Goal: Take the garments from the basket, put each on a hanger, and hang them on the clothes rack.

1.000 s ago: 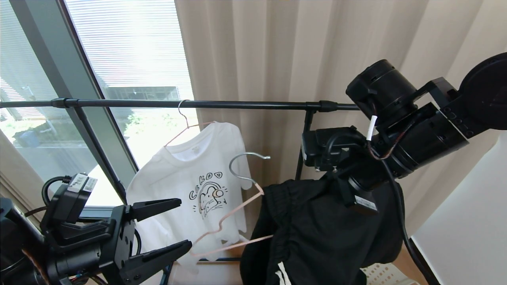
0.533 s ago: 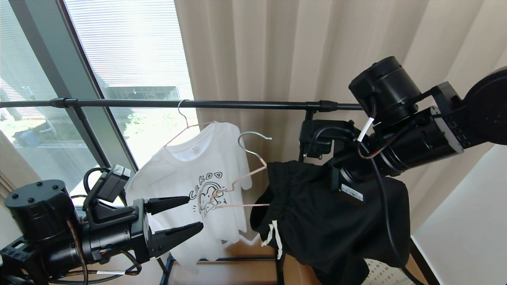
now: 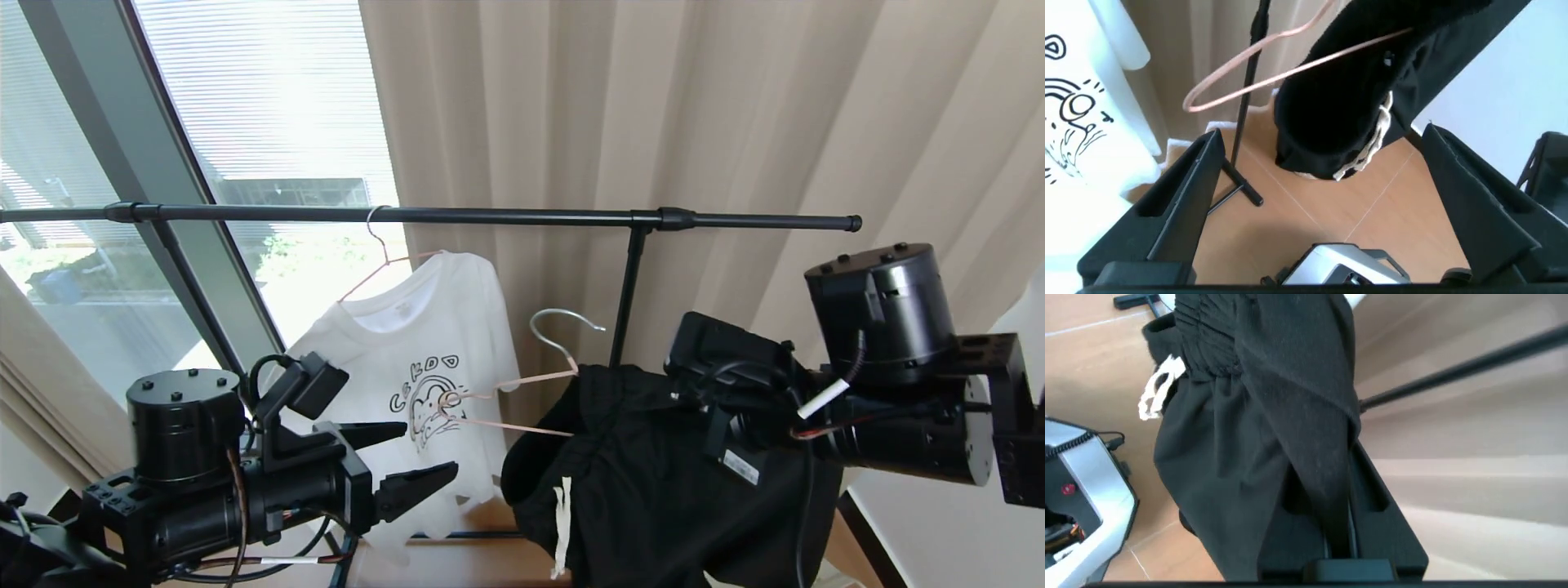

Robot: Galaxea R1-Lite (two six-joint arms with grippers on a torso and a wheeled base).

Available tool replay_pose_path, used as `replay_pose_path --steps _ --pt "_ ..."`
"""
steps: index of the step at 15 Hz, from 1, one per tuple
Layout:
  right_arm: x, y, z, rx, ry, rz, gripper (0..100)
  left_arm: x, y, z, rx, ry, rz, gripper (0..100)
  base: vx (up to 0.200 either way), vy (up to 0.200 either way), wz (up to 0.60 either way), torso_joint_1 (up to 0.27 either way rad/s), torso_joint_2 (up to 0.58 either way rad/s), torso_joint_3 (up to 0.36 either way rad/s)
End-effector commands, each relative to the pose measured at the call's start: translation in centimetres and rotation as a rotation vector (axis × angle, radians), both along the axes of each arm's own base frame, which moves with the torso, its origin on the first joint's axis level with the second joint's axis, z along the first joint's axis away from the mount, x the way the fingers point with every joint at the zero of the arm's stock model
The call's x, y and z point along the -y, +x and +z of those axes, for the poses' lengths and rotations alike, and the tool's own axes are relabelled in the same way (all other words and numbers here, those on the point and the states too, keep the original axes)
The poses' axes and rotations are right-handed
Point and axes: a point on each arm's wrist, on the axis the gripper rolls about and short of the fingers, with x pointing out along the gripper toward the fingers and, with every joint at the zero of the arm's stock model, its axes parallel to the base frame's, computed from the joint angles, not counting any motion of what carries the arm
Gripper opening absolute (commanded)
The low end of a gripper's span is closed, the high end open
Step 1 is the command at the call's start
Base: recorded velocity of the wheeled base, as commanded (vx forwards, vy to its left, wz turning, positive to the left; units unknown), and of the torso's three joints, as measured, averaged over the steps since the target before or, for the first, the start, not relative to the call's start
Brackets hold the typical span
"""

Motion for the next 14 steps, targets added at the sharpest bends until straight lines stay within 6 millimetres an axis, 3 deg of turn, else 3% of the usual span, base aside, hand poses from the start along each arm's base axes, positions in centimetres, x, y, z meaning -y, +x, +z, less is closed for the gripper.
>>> replay_pose_path --steps 1,6,14 --pt "1.5 -2.0 -0.4 0.042 0.045 -0.020 0 1.4 -0.1 -1.5 -0.050 0.035 -0.025 100 0.000 0.000 0.00 0.000 0.00 0.000" --pt "1.9 -2.7 0.4 0.098 0.091 -0.017 0 3.1 0.0 -2.4 -0.098 0.056 0.017 100 0.000 0.000 0.00 0.000 0.00 0.000" --pt "0.4 -3.4 1.3 0.085 0.198 -0.025 0 6.2 1.4 -4.5 -0.179 0.038 0.186 100 0.000 0.000 0.00 0.000 0.00 0.000"
